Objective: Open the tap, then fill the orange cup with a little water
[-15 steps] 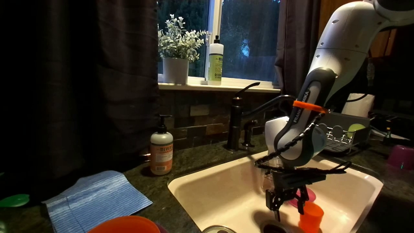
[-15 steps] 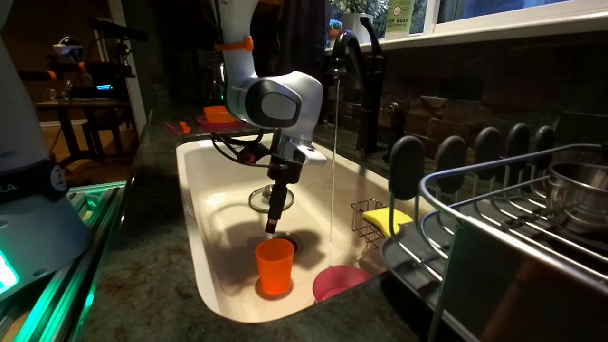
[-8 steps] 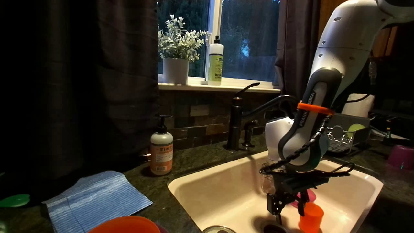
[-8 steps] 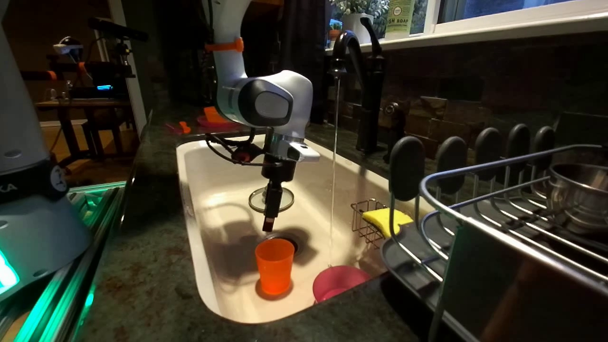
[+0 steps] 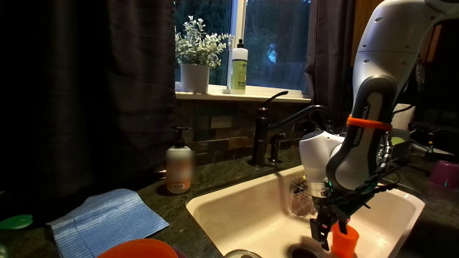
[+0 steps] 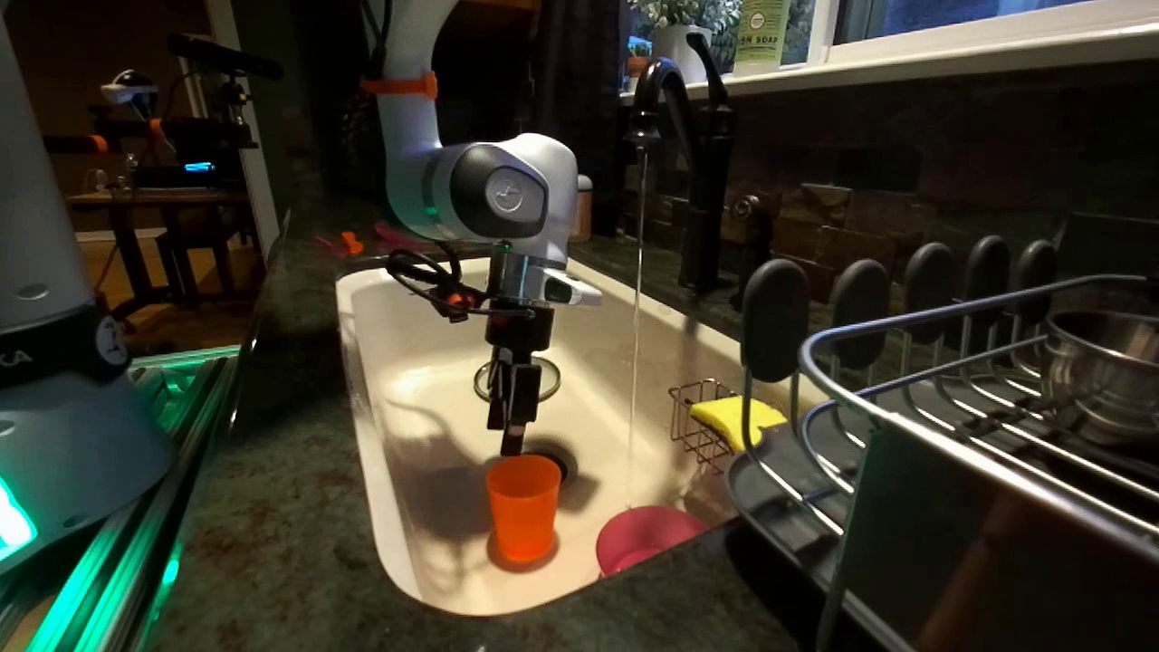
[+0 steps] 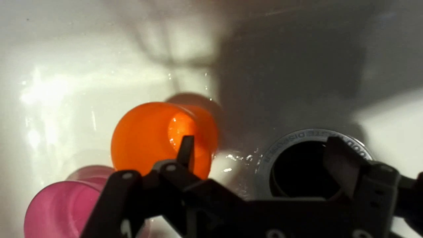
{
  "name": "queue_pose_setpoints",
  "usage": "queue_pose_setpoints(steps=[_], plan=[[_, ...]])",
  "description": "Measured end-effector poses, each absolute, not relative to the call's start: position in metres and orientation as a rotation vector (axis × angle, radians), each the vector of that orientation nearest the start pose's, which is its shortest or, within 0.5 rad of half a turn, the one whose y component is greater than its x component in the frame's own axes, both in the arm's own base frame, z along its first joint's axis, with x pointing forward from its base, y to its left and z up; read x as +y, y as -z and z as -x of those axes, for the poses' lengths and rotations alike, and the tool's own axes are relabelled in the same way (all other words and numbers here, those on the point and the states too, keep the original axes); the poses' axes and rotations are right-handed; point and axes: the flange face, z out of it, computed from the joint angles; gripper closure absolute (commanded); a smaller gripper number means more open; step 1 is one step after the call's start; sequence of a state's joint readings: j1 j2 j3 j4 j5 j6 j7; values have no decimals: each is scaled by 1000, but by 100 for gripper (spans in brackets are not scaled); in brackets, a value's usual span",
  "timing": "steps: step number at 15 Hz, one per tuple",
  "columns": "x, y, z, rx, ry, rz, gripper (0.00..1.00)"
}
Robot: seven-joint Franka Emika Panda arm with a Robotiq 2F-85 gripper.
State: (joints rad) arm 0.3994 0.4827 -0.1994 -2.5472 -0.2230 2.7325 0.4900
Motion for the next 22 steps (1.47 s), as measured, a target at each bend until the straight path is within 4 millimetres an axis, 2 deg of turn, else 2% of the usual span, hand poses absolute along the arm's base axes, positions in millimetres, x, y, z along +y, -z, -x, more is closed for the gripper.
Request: queue_pose_setpoints(steps=[3,7,22], plan=[[76,-83,-393,-57,-350,3403,0],[79,-86,-393,-191,-336,3407,0],[63,-80,-393,-193,-366,3381,0]])
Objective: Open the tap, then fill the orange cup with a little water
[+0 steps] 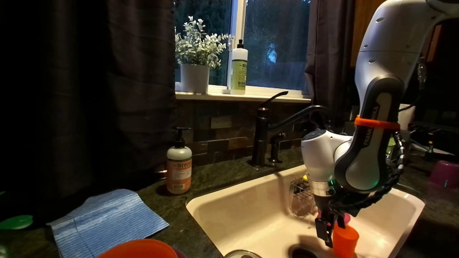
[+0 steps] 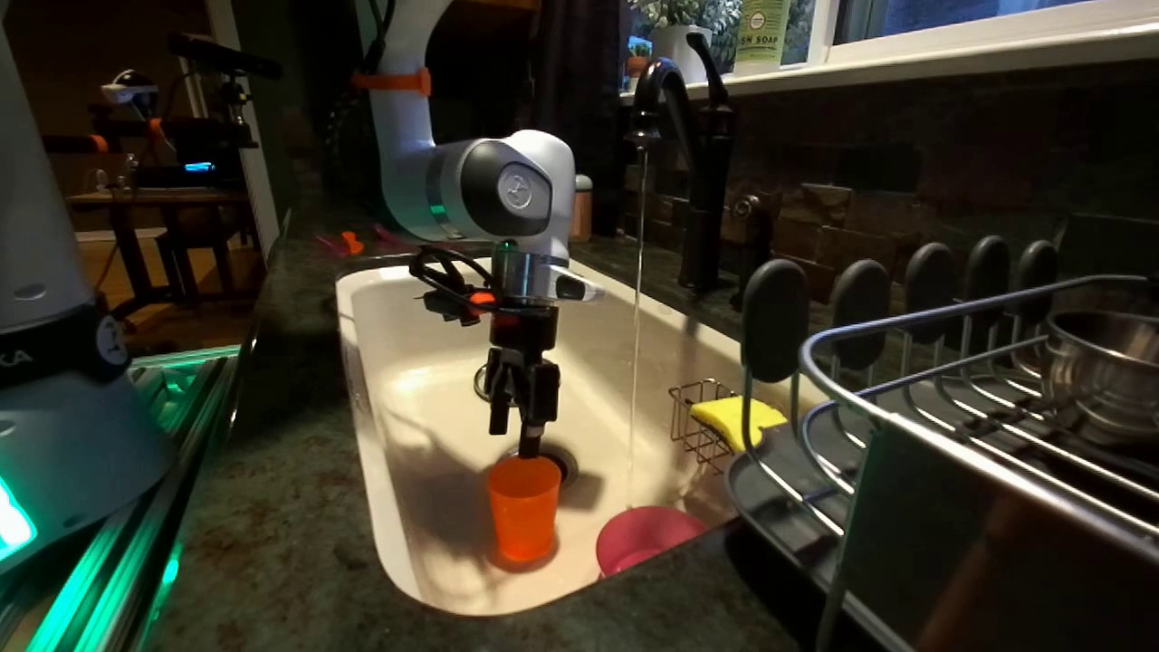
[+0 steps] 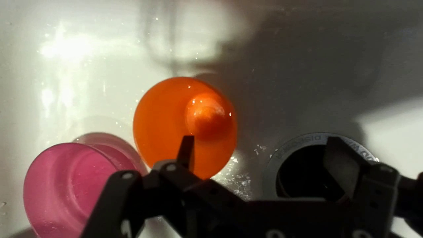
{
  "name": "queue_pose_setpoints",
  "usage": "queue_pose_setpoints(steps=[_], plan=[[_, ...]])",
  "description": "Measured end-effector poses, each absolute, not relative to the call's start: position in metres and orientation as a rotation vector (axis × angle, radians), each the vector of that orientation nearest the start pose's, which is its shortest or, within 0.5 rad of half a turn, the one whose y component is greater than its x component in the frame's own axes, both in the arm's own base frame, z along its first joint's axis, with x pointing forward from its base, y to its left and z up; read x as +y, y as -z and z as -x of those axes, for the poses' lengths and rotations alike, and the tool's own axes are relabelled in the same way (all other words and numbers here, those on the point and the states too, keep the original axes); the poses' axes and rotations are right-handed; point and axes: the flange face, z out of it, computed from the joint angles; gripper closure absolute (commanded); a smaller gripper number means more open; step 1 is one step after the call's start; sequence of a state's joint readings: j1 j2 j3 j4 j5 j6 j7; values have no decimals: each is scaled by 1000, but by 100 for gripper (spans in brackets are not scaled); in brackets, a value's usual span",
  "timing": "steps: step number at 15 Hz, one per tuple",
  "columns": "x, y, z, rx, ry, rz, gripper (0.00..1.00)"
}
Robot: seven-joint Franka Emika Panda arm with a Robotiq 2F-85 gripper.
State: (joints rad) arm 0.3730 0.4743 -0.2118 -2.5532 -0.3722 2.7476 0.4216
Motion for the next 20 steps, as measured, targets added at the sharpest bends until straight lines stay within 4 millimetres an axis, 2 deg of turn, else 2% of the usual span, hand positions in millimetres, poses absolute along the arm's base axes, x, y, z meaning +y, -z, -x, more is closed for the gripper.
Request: queue_pose_setpoints(steps=[1,2,3,4,6,12,13,20], plan=[[62,-79,-393,-195,-373,3376,0],[62,-78,-394,-198,-378,3371,7],[61,-76,-394,-201,-383,3367,18],[61,-75,-395,-208,-387,3362,34],[62,-73,-396,-215,-394,3356,51],[60,-67,-397,-224,-412,3347,96],[60,-66,-397,-225,-415,3346,100],[59,-65,-396,-242,-423,3345,99]])
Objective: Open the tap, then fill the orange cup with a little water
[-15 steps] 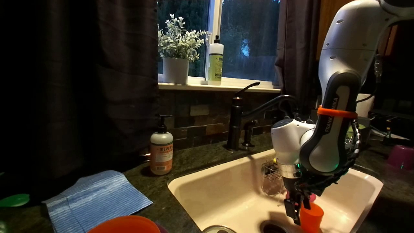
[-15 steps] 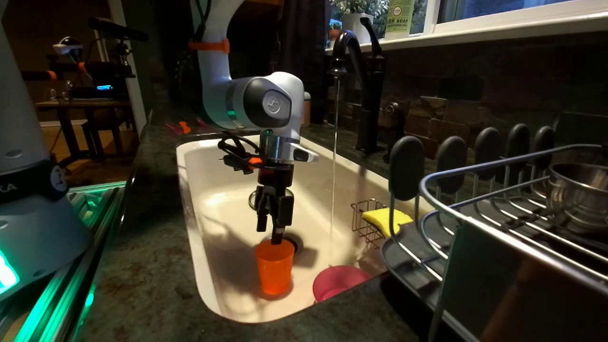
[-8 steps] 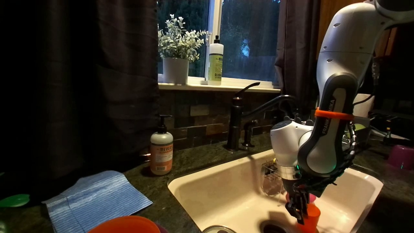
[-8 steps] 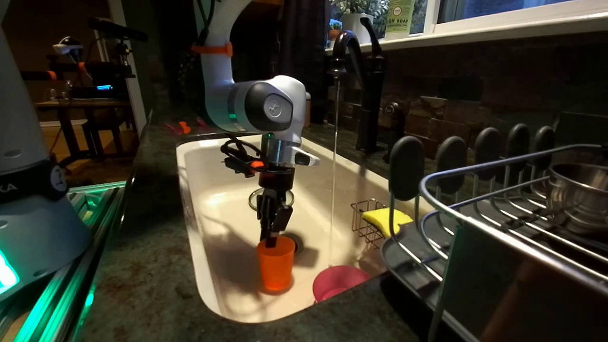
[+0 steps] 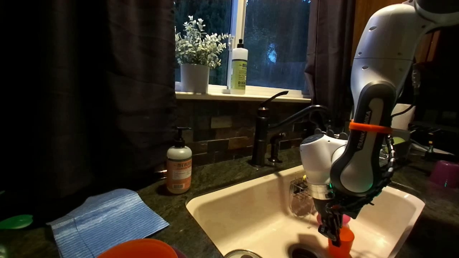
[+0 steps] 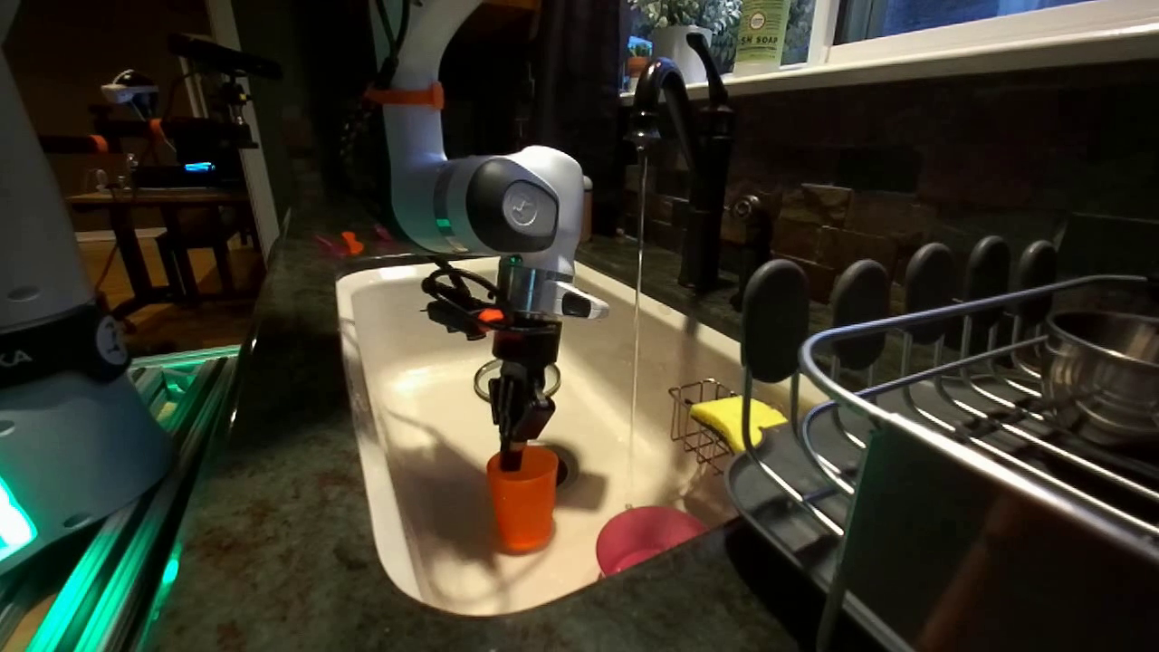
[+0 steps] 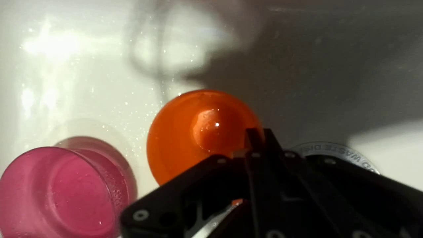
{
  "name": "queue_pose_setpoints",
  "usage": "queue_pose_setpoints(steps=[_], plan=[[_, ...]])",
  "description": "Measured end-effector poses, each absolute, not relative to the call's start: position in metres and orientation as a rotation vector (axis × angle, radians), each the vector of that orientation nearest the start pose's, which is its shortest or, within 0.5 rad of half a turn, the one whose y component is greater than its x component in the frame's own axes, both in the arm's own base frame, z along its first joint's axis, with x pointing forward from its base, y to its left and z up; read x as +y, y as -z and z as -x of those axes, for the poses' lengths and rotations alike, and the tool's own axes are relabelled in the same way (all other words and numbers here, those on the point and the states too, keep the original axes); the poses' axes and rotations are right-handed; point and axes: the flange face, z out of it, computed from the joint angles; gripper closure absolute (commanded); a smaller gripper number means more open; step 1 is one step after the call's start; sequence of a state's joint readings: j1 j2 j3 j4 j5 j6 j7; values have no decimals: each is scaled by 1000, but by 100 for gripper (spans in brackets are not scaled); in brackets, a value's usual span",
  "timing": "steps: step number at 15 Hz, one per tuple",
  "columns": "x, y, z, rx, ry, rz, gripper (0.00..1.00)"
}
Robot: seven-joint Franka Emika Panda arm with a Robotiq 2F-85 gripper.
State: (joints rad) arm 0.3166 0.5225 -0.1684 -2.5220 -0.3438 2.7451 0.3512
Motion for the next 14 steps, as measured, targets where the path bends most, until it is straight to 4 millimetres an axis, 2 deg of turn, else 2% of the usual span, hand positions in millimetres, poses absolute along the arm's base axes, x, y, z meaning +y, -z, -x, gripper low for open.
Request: queue_pose_setpoints(steps=[4,9,14], plan=[[59,-69,-402,-280,-400,3361,99],[66,-81,-423,-406,-316,3383,99],[74,-87,-438,-496,-313,3376,99]])
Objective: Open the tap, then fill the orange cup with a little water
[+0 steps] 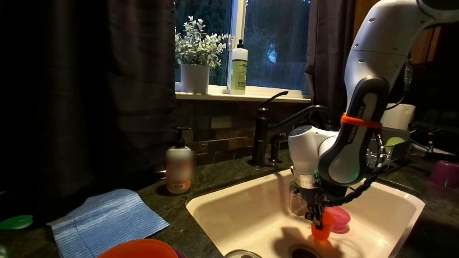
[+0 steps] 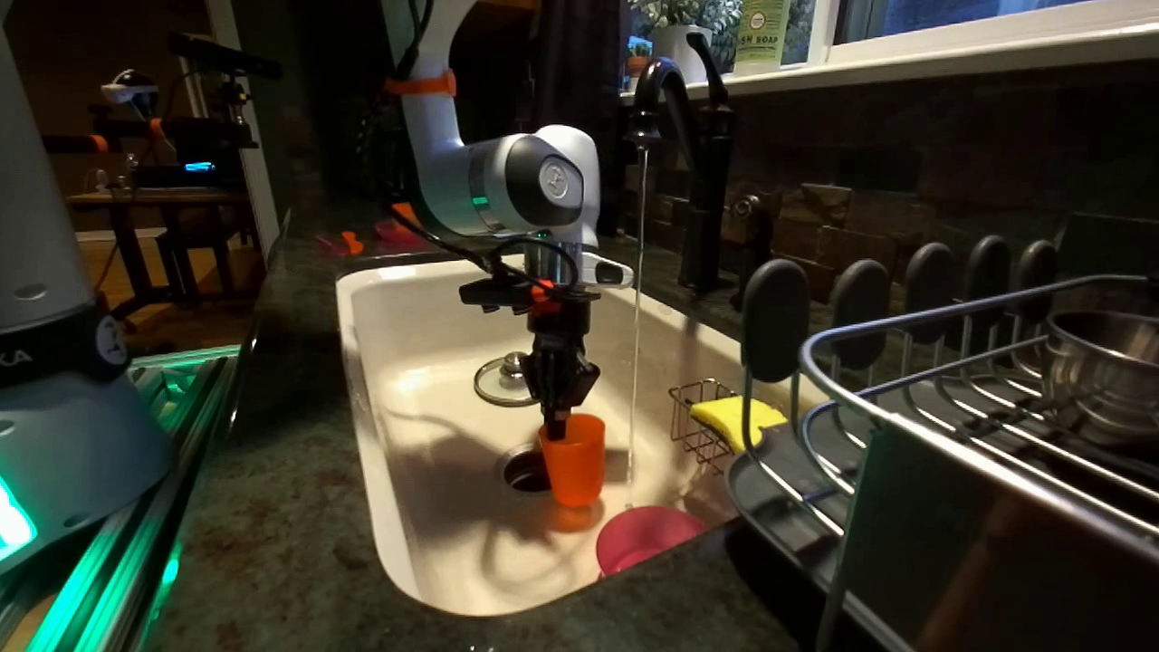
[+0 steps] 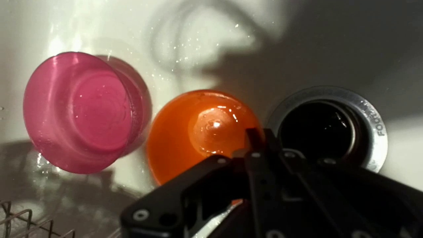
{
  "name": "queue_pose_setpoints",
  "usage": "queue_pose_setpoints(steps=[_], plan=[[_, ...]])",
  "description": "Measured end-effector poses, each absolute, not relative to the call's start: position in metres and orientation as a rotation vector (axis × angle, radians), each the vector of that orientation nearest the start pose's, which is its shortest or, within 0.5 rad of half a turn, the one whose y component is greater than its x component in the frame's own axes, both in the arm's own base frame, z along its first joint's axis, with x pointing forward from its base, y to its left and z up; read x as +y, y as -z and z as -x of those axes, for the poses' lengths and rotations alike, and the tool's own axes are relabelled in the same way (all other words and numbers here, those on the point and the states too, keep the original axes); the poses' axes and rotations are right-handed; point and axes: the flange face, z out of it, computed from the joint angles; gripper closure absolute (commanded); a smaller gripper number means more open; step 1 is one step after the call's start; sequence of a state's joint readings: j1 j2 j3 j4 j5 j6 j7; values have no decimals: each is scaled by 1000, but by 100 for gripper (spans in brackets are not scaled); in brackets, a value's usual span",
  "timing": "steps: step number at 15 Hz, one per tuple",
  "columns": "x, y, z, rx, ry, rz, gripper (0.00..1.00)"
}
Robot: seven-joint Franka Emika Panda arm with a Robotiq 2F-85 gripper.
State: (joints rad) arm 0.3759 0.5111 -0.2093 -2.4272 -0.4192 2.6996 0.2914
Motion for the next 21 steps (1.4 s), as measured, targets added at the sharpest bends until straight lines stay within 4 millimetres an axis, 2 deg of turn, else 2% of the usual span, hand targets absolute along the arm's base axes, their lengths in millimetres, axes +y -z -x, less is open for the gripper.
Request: queue_pose_setpoints(steps=[12,21], plan=[[83,-100,-468,-592,-293,3363,99],[78,-100,-472,-578,-334,3365,99]])
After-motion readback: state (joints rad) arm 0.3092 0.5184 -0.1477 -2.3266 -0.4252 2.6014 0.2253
